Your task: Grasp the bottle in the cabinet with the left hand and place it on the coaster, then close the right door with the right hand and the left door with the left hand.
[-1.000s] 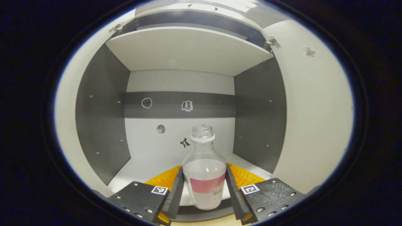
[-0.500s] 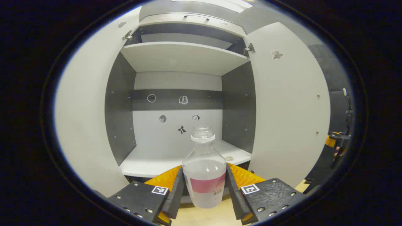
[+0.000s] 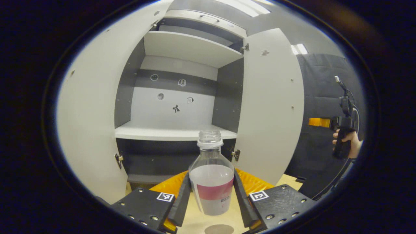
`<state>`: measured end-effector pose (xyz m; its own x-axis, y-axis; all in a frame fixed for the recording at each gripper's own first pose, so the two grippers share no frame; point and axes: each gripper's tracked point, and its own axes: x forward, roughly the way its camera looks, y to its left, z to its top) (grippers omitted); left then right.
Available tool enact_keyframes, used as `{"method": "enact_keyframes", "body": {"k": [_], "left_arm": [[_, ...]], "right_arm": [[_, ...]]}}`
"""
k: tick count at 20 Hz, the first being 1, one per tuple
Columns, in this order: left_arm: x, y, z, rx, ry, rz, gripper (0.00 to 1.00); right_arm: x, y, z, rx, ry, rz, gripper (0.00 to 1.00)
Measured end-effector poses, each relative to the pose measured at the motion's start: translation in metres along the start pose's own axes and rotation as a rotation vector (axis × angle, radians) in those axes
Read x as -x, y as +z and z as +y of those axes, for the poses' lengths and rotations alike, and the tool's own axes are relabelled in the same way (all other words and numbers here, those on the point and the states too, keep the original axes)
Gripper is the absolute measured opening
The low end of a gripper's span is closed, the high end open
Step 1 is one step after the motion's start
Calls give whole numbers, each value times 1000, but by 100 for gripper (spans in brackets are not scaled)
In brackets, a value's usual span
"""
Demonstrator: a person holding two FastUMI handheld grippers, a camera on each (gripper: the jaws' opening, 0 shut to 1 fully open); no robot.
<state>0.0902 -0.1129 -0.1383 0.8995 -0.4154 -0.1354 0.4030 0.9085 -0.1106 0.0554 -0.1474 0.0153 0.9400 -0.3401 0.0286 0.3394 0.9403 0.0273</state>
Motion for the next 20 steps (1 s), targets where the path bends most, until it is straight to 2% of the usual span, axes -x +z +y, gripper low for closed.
{"method": "enact_keyframes", "body": {"k": [3, 4, 5, 11, 20], "left_arm": [[8, -34, -3, 38, -18, 20, 69], [10, -48, -4, 49, -22, 38, 69], [11, -62, -6, 57, -25, 55, 69], [11, -140, -9, 64, -29, 162, 69], [3, -187, -24, -13, -58, 200, 69]], "right_arm": [[14, -3, 7, -7, 17, 16, 95], [17, -3, 8, -13, 18, 20, 99], [20, -3, 7, -15, 16, 22, 95], [41, -9, -5, 4, -16, 60, 94], [62, -13, -19, 9, -62, 100, 94]]}}
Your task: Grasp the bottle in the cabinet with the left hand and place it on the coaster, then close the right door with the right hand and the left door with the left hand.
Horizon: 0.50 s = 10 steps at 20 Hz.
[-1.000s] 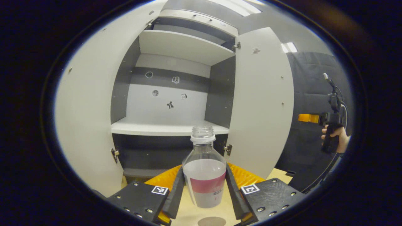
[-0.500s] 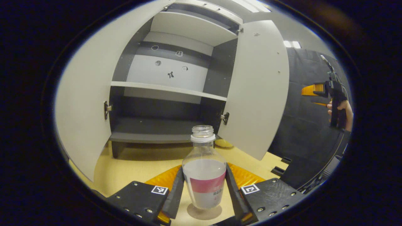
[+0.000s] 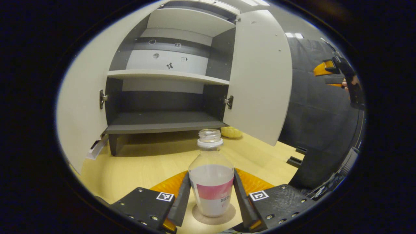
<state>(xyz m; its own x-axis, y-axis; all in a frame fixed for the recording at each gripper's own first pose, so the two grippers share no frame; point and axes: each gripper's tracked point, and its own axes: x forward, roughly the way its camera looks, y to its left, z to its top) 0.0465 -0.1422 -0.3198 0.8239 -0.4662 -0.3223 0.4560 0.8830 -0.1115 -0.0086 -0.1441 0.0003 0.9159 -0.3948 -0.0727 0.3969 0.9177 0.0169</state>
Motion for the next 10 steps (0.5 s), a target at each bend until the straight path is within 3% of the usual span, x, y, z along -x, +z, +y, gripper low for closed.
{"method": "enact_keyframes", "body": {"k": [5, 6, 7, 8, 9, 10], "left_arm": [[5, -13, -10, -64, -15, 12, 70], [7, -14, -12, -71, -14, 15, 77], [10, -14, -13, -78, -14, 18, 77], [12, -17, -14, -82, -13, 23, 70], [13, -18, -15, -86, -12, 31, 77], [16, -21, -15, -86, -9, 41, 71]], "right_arm": [[2, -6, 5, -3, 1, 20, 94], [1, -8, 9, -4, 8, 28, 95], [1, -11, 13, -7, 17, 35, 99], [1, -13, 18, -9, 25, 41, 99], [0, -16, 21, -10, 32, 48, 95], [0, -18, 23, -12, 34, 56, 95]]}}
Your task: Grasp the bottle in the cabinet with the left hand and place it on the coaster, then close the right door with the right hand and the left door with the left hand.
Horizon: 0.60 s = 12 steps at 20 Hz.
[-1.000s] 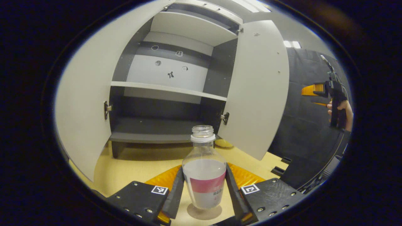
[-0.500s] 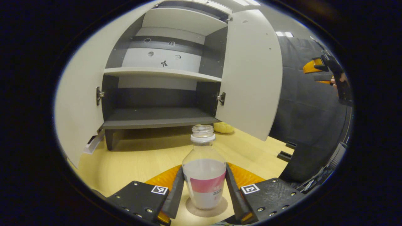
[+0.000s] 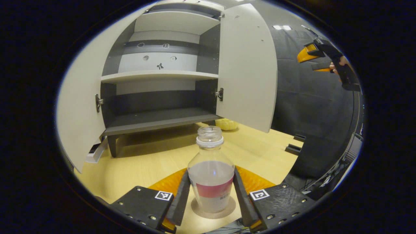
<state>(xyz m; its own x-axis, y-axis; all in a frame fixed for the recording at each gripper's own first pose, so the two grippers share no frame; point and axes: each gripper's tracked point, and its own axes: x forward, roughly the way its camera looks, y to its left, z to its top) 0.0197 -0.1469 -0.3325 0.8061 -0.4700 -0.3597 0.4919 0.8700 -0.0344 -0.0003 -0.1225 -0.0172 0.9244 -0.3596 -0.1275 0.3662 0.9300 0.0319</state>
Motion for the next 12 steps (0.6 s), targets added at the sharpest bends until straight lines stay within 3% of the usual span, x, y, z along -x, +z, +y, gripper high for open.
{"method": "enact_keyframes", "body": {"k": [1, 4, 5, 7, 8, 10, 11, 12], "left_arm": [[2, 0, 0, 6, 6, 3, 71], [8, -2, 1, 27, 23, 11, 71], [9, -3, 0, 29, 24, 15, 65], [11, -5, -5, 35, 9, 30, 65], [12, -8, -7, 44, 4, 39, 79], [14, -10, -1, 58, 26, 50, 80], [16, -10, 1, 66, 39, 56, 89], [20, -10, 1, 77, 44, 59, 89]], "right_arm": [[-1, 0, 0, -6, -2, -1, 99], [-2, 6, 2, -24, 0, -22, 99], [-3, 4, 0, -22, -1, -22, 99], [-6, 1, -1, -18, -3, -11, 99], [-6, -1, -1, -20, -4, -5, 99], [-7, -6, 0, -29, -4, 13, 99], [-6, -8, 0, -32, -4, 21, 99], [-5, -9, 0, -31, -5, 26, 99]]}}
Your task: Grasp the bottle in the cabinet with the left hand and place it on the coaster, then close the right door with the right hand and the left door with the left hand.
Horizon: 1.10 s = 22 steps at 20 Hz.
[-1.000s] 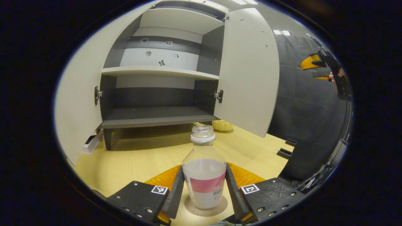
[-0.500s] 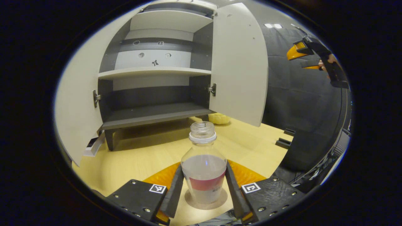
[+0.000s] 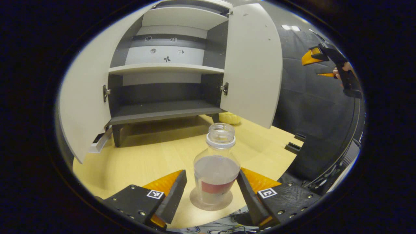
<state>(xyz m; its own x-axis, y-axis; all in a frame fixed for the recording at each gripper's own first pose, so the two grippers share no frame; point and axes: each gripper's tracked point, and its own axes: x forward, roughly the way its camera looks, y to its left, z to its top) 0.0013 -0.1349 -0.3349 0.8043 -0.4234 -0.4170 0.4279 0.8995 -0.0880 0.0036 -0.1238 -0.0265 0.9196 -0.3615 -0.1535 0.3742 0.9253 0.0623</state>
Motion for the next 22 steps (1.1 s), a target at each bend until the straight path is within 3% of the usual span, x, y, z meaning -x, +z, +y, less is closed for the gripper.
{"method": "enact_keyframes", "body": {"k": [6, 9, 13, 14, 17, 18, 20, 21, 22], "left_arm": [[58, 23, -6, -8, -41, -2, 89], [95, 58, 1, 27, -2, -28, 89], [131, 137, 31, 47, 175, -123, 89], [139, 162, 43, 48, 234, -168, 89], [162, 228, 66, 26, 379, -281, 89], [169, 238, 71, 16, 414, -312, 89], [171, 270, 72, 16, 455, -353, 88], [172, 284, 73, 6, 475, -367, 95], [172, 296, 74, -12, 496, -383, 95]], "right_arm": [[-15, 0, 2, -2, 4, 19, 99], [-33, 4, 3, -5, 20, 14, 99], [-58, 15, 0, 0, 48, 15, 95], [-64, 22, -3, 5, 53, -3, 99], [-80, 36, -4, 28, 92, -33, 99], [-85, 42, -2, 39, 113, -41, 95], [-93, 57, 0, 65, 152, -71, 99], [-97, 65, 1, 80, 174, -86, 95], [-100, 72, 4, 90, 197, -96, 99]]}}
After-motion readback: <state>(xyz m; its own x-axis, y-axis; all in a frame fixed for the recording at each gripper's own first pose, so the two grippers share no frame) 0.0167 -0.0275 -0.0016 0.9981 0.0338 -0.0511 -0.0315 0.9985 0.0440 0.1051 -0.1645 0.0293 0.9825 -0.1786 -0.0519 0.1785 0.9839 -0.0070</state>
